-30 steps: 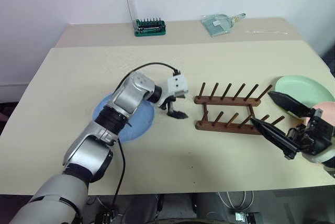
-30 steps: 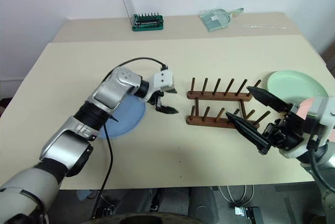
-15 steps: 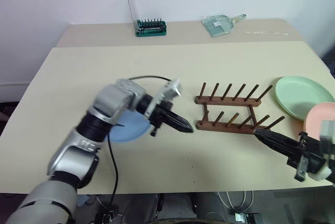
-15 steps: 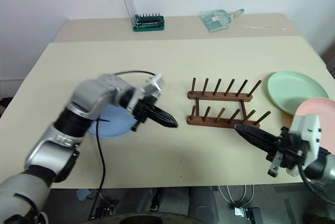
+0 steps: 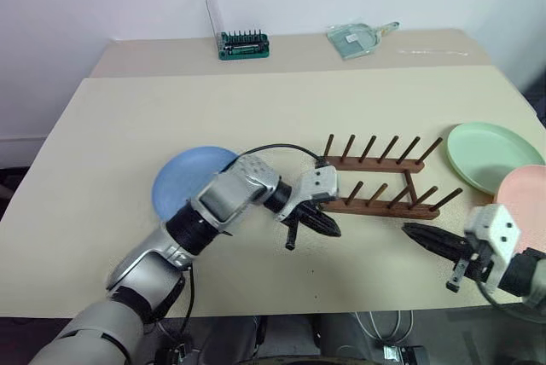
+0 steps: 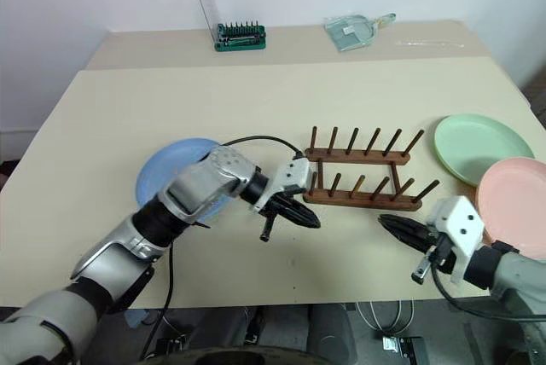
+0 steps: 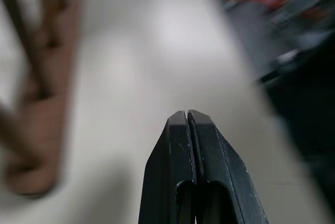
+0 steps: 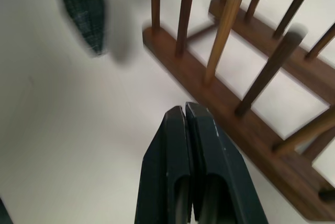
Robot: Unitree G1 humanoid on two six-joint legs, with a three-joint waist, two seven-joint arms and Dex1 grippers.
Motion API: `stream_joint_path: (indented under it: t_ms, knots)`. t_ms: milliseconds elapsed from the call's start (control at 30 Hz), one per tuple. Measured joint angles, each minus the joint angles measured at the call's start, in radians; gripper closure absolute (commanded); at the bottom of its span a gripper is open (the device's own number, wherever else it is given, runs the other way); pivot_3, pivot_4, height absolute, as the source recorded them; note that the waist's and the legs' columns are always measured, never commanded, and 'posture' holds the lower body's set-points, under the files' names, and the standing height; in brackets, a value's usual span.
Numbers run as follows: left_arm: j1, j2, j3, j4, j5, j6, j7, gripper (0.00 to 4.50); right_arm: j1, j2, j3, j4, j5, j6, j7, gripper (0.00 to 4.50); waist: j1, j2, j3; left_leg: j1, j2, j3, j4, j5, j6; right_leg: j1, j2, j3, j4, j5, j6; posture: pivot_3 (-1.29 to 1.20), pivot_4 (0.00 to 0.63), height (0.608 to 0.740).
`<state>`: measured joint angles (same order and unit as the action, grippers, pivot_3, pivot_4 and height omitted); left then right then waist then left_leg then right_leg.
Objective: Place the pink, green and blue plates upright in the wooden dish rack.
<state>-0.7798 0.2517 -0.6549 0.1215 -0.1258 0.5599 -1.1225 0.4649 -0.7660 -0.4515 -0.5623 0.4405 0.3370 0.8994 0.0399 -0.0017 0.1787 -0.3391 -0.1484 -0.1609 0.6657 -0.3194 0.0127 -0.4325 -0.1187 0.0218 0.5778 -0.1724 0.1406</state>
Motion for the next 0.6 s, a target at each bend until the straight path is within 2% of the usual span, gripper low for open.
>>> stream_joint_path:
  t_ms: [133, 433, 600]
  knots:
    - [0.02, -0.035, -0.031, 0.039, 0.059, -0.092, 0.028, 4.5, -0.01, 0.002, 0.052, 0.002, -0.06, 0.006, -0.043, 4.47, 0.002, 0.0, 0.0, 0.0, 0.0, 0.0, 0.0, 0.0, 0.0, 0.0, 0.0, 0.0, 0.0, 0.0, 0.0, 0.0, 0.15, 0.74]
    - [0.014, -0.108, -0.021, 0.125, 0.1, -0.138, 0.076, 4.5, -0.053, -0.002, 0.122, 0.1, -0.198, 0.066, -0.153, 4.47, 0.002, 0.0, 0.0, 0.0, 0.0, 0.0, 0.0, 0.0, 0.0, 0.0, 0.0, 0.0, 0.0, 0.0, 0.001, 0.0, 0.15, 0.74]
    - [-0.019, -0.141, 0.01, 0.179, 0.112, -0.131, 0.099, 4.5, -0.129, 0.0, 0.143, 0.131, -0.275, 0.089, -0.238, 4.47, 0.0, 0.0, 0.0, 0.0, 0.0, 0.001, 0.0, 0.0, 0.0, 0.0, 0.0, 0.0, 0.0, 0.0, 0.001, 0.0, 0.15, 0.74]
